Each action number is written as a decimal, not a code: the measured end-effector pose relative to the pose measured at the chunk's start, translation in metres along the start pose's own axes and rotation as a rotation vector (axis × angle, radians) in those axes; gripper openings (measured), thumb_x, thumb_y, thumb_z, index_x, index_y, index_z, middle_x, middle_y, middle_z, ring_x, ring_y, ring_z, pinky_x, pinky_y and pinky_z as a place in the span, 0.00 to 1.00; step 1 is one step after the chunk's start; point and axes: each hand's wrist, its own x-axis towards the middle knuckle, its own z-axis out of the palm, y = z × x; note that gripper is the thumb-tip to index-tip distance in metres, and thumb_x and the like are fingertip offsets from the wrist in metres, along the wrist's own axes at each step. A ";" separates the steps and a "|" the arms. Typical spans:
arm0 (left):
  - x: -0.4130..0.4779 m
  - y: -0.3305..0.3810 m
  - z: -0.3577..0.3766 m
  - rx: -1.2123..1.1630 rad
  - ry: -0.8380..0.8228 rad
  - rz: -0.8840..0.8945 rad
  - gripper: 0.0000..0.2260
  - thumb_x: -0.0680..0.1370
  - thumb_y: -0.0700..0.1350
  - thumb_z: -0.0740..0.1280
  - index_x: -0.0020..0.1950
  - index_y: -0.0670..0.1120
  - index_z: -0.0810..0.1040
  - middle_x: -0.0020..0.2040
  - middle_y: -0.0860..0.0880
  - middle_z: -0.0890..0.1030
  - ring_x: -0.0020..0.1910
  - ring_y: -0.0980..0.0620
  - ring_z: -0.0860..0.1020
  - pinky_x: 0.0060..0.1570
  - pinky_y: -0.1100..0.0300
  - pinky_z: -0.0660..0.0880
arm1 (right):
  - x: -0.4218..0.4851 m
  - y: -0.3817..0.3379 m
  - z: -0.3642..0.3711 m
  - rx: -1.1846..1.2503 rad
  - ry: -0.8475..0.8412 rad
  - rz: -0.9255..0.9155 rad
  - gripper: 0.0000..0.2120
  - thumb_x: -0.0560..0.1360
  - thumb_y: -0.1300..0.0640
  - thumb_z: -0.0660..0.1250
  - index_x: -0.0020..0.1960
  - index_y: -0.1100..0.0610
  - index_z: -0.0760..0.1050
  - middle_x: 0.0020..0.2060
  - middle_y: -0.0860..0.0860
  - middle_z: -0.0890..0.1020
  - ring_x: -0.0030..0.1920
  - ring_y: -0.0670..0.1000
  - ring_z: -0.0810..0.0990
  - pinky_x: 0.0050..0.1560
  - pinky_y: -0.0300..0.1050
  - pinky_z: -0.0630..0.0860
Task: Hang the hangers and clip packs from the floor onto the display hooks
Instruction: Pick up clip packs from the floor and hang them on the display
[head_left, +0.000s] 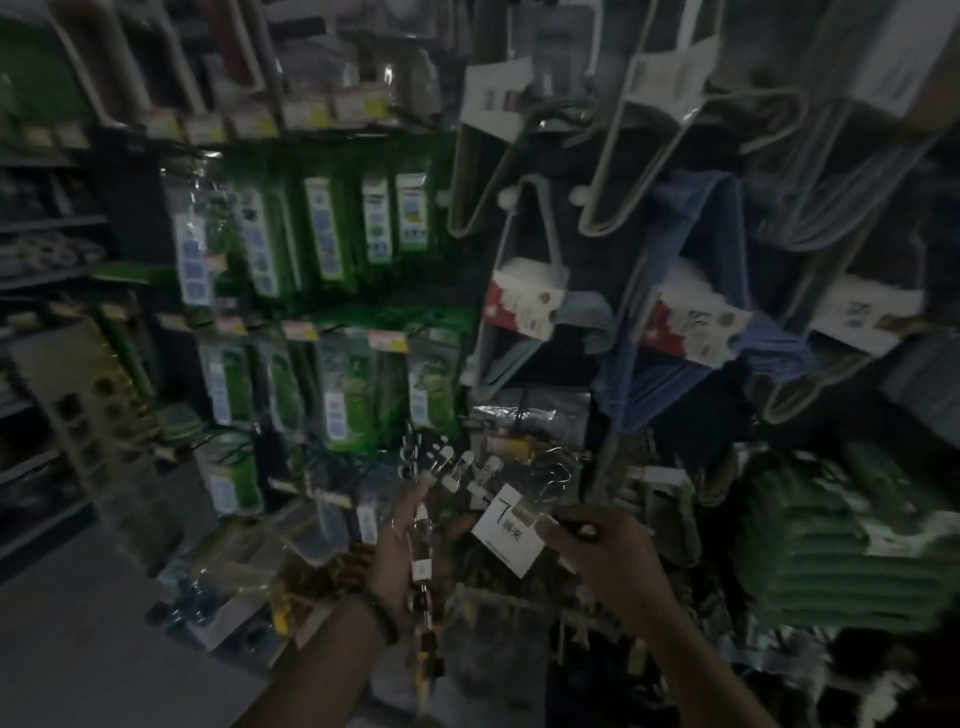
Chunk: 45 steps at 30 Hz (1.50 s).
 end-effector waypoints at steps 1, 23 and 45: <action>0.009 -0.005 0.009 -0.002 -0.020 0.022 0.20 0.75 0.59 0.68 0.63 0.53 0.84 0.62 0.34 0.82 0.19 0.51 0.73 0.21 0.64 0.70 | 0.006 0.002 -0.009 -0.016 -0.009 -0.025 0.22 0.69 0.26 0.68 0.51 0.40 0.86 0.38 0.46 0.87 0.33 0.47 0.85 0.33 0.53 0.84; 0.180 0.038 -0.097 0.193 0.153 0.086 0.19 0.82 0.52 0.67 0.36 0.46 0.90 0.38 0.44 0.87 0.37 0.44 0.86 0.32 0.57 0.82 | 0.093 0.070 0.036 -0.483 0.141 0.008 0.14 0.79 0.50 0.71 0.65 0.42 0.81 0.59 0.44 0.84 0.53 0.49 0.85 0.48 0.45 0.80; 0.216 0.089 -0.019 0.095 -0.495 -0.270 0.46 0.57 0.51 0.85 0.73 0.47 0.73 0.67 0.37 0.79 0.27 0.50 0.74 0.33 0.62 0.71 | 0.186 0.080 0.080 -0.812 0.163 -0.296 0.15 0.66 0.55 0.83 0.52 0.46 0.88 0.54 0.48 0.88 0.54 0.55 0.87 0.54 0.52 0.84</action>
